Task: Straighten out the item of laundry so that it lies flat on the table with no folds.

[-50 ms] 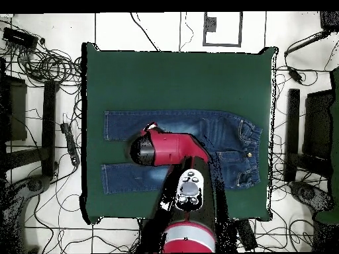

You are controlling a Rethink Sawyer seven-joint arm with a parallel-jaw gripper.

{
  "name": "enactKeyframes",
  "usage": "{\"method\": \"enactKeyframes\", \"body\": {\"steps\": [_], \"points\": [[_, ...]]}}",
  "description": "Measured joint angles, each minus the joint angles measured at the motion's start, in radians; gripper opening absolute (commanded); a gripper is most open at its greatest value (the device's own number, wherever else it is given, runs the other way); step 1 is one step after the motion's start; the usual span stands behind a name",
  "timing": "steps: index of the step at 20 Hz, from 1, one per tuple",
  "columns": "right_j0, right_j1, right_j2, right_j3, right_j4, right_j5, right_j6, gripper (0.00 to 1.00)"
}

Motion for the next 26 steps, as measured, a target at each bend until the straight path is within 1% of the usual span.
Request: {"method": "enactKeyframes", "body": {"steps": [4,6,10,12,14,18,26], "points": [[-0.089,-0.001,0.038,-0.009,-0.056,0.001,0.000,0.00],[-0.118,-0.001,0.051,-0.012,-0.073,0.004,0.000,0.00],[-0.212,0.009,0.086,-0.030,-0.142,0.011,0.000,0.00],[-0.234,0.014,0.095,-0.035,-0.167,0.011,0.000,0.00],[-0.251,0.014,0.106,-0.037,-0.192,0.011,0.000,0.00],[-0.256,0.011,0.116,-0.038,-0.224,0.012,0.000,0.00],[-0.253,-0.003,0.151,-0.038,-0.228,0.031,0.000,0.00]]}}
